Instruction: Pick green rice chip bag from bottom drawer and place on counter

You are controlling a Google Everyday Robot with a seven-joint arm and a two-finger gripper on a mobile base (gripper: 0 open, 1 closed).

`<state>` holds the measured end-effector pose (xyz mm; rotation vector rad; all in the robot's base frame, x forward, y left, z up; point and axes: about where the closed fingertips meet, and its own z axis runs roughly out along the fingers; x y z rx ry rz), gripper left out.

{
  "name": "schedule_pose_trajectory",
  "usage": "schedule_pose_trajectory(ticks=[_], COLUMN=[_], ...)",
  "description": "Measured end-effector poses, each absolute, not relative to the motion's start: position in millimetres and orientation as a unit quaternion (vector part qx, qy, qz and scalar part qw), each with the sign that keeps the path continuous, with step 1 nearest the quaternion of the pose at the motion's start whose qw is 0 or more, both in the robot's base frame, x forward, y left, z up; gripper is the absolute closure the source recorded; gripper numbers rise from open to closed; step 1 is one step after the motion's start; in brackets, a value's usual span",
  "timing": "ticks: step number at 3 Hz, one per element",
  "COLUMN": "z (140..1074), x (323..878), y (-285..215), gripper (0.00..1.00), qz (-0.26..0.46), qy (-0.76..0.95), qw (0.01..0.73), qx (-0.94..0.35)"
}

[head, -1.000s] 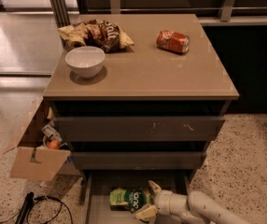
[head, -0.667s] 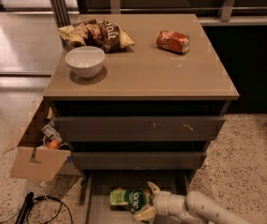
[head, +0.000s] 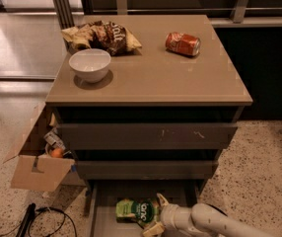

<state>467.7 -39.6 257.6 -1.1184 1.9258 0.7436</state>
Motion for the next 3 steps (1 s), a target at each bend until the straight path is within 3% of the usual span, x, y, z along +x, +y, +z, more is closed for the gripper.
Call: schedule_pose_trajectory(ticks=[3], z=[226], x=[482], y=[-9], gripper=[0.0], qz=[0.283], qy=[0.744], qw=[0.394], qx=[-0.459])
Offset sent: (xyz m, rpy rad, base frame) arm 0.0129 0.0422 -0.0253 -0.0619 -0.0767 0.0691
